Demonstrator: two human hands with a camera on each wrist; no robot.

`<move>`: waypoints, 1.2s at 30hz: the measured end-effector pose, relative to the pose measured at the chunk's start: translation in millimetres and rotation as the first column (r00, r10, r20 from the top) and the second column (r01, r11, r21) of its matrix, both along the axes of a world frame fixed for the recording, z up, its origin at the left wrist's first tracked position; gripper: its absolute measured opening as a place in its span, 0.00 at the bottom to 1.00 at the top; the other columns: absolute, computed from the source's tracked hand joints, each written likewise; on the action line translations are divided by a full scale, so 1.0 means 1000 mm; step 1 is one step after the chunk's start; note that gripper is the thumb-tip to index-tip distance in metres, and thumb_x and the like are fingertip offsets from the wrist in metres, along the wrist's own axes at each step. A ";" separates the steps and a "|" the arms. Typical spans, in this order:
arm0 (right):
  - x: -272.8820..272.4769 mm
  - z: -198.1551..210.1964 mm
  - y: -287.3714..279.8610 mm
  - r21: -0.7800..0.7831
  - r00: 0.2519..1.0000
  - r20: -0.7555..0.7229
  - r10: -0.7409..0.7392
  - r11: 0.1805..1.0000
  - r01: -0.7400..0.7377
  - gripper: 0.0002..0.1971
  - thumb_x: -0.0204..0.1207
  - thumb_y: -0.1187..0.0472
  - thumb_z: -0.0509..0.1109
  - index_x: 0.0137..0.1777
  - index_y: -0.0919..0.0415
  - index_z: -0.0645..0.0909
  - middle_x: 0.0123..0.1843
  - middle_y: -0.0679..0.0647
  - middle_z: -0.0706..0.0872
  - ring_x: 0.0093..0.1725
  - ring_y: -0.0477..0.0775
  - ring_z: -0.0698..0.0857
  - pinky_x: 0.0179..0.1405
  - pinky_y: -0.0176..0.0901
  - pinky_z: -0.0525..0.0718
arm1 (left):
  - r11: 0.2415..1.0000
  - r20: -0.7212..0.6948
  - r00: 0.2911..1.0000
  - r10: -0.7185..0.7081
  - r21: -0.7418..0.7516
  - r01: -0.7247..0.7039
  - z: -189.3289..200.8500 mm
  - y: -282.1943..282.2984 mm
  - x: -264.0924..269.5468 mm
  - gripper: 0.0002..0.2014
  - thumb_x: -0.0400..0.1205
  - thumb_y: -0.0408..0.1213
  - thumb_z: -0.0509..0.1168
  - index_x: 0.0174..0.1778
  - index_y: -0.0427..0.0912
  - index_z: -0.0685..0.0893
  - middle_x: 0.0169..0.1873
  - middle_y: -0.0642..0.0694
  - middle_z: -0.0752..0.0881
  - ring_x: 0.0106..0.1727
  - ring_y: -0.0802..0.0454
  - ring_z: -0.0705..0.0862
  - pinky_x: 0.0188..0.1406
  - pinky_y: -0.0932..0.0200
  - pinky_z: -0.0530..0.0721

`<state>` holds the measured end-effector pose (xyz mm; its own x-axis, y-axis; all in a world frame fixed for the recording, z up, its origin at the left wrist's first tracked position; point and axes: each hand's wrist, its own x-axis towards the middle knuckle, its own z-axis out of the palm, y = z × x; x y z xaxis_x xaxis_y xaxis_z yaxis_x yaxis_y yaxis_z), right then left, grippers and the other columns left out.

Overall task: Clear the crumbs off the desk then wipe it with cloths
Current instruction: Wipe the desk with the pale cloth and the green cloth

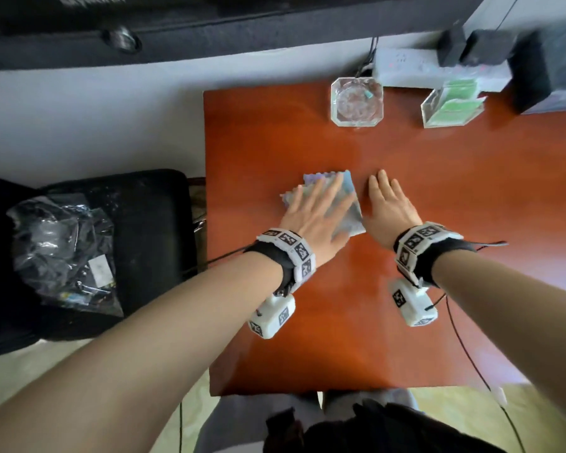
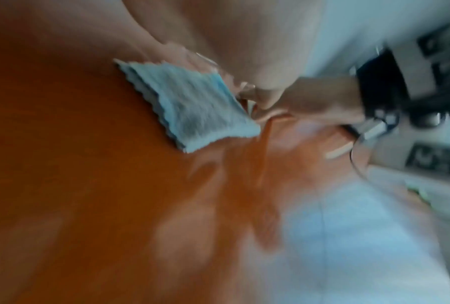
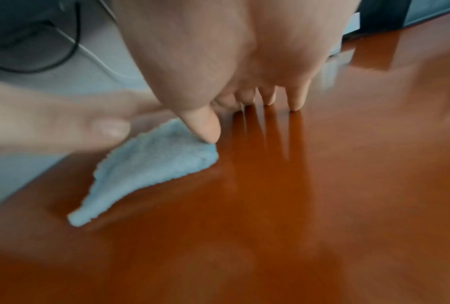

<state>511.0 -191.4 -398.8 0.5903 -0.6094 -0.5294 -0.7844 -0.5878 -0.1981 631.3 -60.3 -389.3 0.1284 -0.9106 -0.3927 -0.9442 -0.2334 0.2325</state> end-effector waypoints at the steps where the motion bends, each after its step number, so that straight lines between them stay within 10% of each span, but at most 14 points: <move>1: -0.004 -0.005 -0.001 0.003 0.998 -0.048 0.028 1.000 -0.028 0.39 0.84 0.49 0.58 0.87 0.60 0.42 0.88 0.55 0.39 0.87 0.62 0.45 0.84 0.62 0.55 | 0.994 -0.002 0.998 -0.069 0.081 0.069 -0.010 0.001 -0.009 0.35 0.87 0.62 0.46 0.87 0.57 0.40 0.85 0.48 0.31 0.86 0.43 0.34 0.84 0.33 0.42; 7: -0.003 0.001 -0.009 0.105 0.987 -0.138 0.081 0.992 -0.067 0.41 0.83 0.53 0.59 0.87 0.57 0.36 0.87 0.50 0.31 0.87 0.58 0.38 0.85 0.59 0.51 | 0.990 0.078 0.997 -0.027 0.139 0.016 -0.041 0.005 -0.006 0.32 0.86 0.65 0.37 0.84 0.64 0.32 0.84 0.54 0.27 0.85 0.48 0.28 0.82 0.37 0.31; 14: -0.005 0.005 -0.007 0.105 0.975 -0.187 0.117 0.990 -0.098 0.45 0.80 0.59 0.62 0.86 0.55 0.32 0.86 0.49 0.27 0.86 0.57 0.36 0.85 0.58 0.51 | 0.922 0.113 0.930 0.350 0.137 -0.363 -0.039 -0.015 0.101 0.32 0.87 0.63 0.38 0.84 0.64 0.32 0.84 0.52 0.29 0.85 0.47 0.31 0.83 0.37 0.34; 27: -0.003 0.010 0.001 0.096 0.980 -0.176 0.090 0.993 -0.074 0.48 0.77 0.59 0.64 0.86 0.56 0.33 0.86 0.51 0.29 0.86 0.59 0.36 0.85 0.60 0.49 | 0.950 0.062 0.995 -0.082 0.305 0.059 -0.027 0.148 0.011 0.41 0.82 0.69 0.38 0.80 0.56 0.20 0.77 0.46 0.15 0.80 0.40 0.20 0.80 0.29 0.32; 36: -0.005 0.008 0.000 0.075 0.989 -0.136 0.061 0.996 -0.051 0.50 0.73 0.57 0.67 0.87 0.55 0.36 0.87 0.50 0.32 0.87 0.59 0.39 0.85 0.61 0.51 | 0.965 0.056 0.989 -0.137 0.231 0.121 -0.040 0.064 -0.024 0.39 0.82 0.71 0.40 0.81 0.62 0.24 0.79 0.50 0.20 0.81 0.42 0.22 0.79 0.29 0.29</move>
